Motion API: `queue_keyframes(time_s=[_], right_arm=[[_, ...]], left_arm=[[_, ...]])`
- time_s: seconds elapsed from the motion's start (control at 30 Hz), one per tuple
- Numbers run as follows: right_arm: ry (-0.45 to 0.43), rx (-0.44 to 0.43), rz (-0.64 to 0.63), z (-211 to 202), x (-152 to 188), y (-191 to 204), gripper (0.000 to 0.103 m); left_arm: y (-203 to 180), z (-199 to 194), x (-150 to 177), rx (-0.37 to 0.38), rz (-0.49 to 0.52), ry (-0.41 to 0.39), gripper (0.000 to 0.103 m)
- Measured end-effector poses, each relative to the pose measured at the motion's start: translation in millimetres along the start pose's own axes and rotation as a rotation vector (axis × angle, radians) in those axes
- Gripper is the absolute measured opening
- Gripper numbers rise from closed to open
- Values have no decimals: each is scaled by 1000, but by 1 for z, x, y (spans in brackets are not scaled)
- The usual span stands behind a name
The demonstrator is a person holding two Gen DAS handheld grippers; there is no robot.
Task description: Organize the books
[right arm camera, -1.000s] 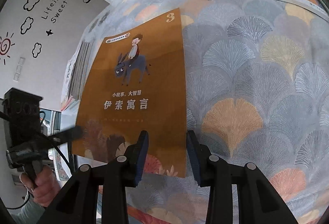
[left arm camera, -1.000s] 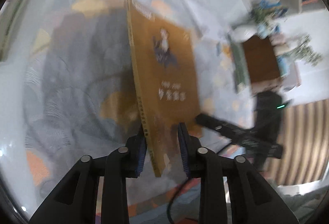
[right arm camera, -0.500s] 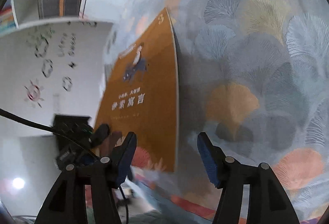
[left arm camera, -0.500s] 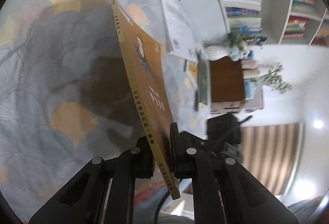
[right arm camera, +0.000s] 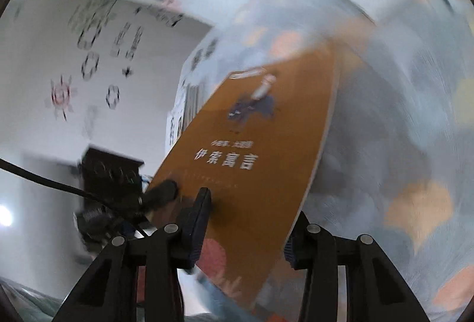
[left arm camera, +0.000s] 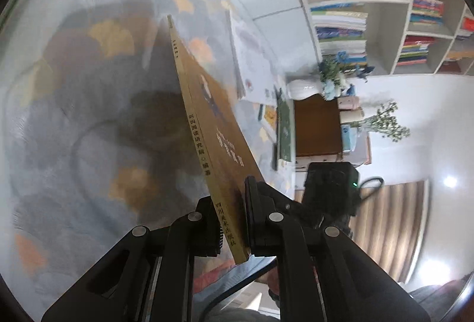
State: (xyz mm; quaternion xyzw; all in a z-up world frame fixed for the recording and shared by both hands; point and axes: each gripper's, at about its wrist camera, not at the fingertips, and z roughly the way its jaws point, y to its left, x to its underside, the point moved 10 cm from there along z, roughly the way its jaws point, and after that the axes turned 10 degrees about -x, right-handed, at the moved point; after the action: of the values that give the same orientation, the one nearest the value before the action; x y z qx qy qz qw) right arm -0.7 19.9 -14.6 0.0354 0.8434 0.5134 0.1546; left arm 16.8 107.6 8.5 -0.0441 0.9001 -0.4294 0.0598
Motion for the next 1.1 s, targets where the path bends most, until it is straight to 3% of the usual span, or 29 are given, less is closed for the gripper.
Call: queue_keyframes(time_s=[0.13,0.3,0.53,0.73,0.97,1.1], right_arm=[[16,71,-168,22,-12,52,42],[50,43,-309,71,-28,125,42],[129,-6,-418,172,-40,189,42],[205,11,-410,250,-37,193,42],[231,65,-353,285,-38,169,43],[226,40,-277,291,-40,162,43]], left_arm=[[4,-40,-16,14,16,-60,12],[18,-114,-42,38,29,-190,12],[65,-204,-73,-49,34,-349,12],[123,-229,-90,-106,-23,-382,13],[157,-218,-103,-64,-75,-332,13],[169,-217,-110,-61,-87,-324,12]])
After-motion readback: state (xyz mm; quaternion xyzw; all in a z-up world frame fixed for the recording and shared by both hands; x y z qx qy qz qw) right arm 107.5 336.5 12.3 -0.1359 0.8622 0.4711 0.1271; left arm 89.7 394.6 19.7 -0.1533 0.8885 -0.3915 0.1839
